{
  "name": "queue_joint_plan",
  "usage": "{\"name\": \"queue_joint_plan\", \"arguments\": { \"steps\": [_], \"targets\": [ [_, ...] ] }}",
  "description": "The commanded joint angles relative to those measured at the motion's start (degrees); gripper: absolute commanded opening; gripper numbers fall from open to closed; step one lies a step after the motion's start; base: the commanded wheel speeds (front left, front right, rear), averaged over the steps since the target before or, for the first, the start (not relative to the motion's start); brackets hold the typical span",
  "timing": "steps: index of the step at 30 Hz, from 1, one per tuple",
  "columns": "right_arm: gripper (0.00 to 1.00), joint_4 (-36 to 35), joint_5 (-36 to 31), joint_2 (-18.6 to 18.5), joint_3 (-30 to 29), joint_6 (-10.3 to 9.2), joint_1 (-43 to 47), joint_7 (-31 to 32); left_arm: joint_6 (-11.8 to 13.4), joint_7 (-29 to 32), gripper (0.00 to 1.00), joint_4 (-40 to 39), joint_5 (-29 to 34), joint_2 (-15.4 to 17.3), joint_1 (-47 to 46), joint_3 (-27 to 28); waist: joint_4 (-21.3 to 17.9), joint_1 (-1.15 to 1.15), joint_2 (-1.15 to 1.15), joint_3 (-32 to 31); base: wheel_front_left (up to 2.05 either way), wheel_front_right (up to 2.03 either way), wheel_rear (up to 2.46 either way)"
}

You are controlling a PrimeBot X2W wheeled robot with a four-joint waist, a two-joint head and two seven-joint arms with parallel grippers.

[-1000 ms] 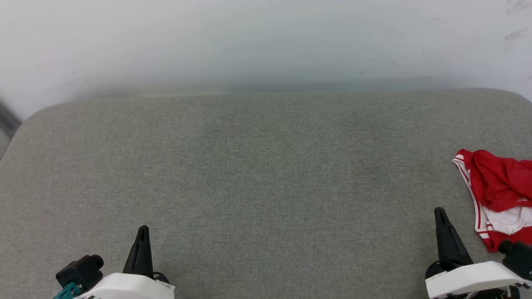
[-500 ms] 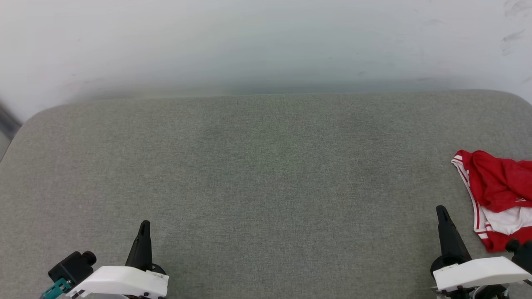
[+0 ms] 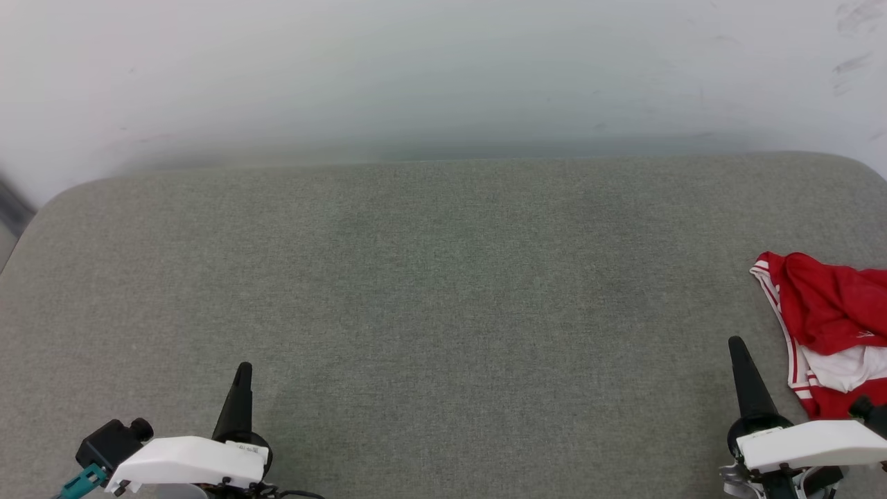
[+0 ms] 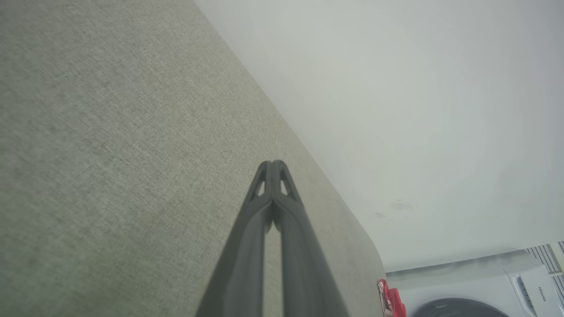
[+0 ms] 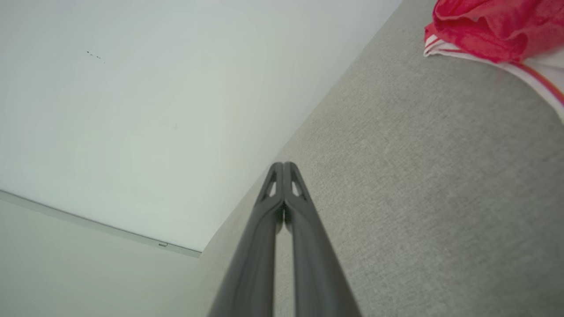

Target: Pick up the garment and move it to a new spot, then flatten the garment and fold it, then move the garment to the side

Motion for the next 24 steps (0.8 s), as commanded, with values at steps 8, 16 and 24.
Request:
{"name": "queue_joint_plan", "arguments": {
  "steps": [8,16,24],
  "targets": [
    [0.00,0.4,8.2,-0.4,-0.6,-0.01,-2.3,2.0,-1.1,1.9,0.00,0.5,-8.1,0.1,-2.4,0.8,-0.1,0.00,0.00,-0.3,0.00,0.00,0.00],
    [0.00,0.8,12.7,-0.3,-0.9,-0.01,-2.6,3.1,-1.5,3.1,0.00,1.1,-12.8,0.1,-3.0,1.1,-0.1,0.00,0.00,-0.4,0.00,0.00,0.00],
    [0.00,1.2,17.0,-0.2,-1.2,-0.01,-3.2,4.2,-2.0,4.1,0.00,1.6,-17.2,0.1,-3.7,1.4,-0.2,0.00,0.00,-0.6,0.00,0.00,0.00]
  ]
}}
